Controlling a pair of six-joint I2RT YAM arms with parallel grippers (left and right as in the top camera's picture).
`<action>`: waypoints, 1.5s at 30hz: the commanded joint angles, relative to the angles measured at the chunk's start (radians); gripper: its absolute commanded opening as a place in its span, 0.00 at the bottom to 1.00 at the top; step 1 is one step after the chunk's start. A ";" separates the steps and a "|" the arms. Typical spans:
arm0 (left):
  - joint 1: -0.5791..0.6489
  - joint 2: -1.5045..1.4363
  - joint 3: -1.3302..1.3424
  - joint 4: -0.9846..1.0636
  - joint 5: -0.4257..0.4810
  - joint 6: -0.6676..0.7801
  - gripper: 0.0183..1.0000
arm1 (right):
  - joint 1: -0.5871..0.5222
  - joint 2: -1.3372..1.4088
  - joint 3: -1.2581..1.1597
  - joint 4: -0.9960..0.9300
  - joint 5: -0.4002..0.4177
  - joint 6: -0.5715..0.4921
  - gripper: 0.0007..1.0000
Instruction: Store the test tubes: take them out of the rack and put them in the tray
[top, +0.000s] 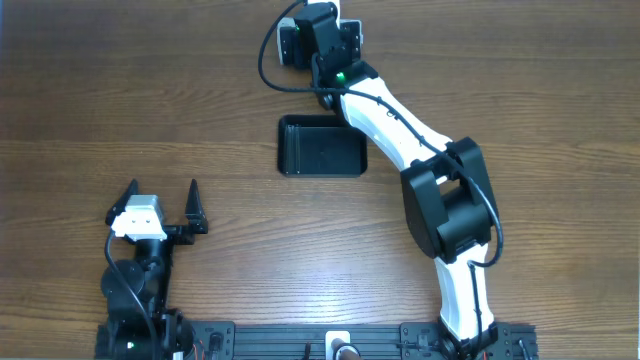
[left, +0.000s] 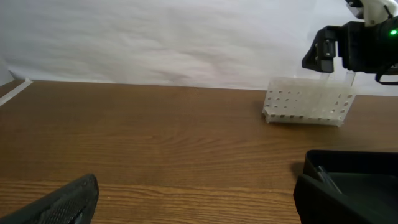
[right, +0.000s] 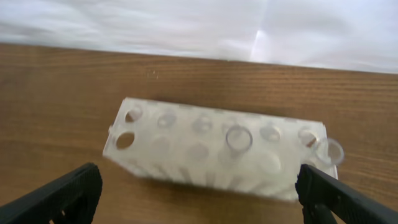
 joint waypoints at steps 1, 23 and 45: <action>0.006 -0.005 -0.006 0.000 0.013 0.008 1.00 | 0.002 0.032 0.041 0.015 0.037 0.010 0.99; 0.006 -0.005 -0.006 0.000 0.013 0.008 1.00 | -0.023 0.100 0.041 0.101 0.066 0.010 0.82; 0.006 -0.005 -0.006 0.000 0.013 0.008 1.00 | -0.023 0.105 0.041 0.083 0.111 0.010 0.46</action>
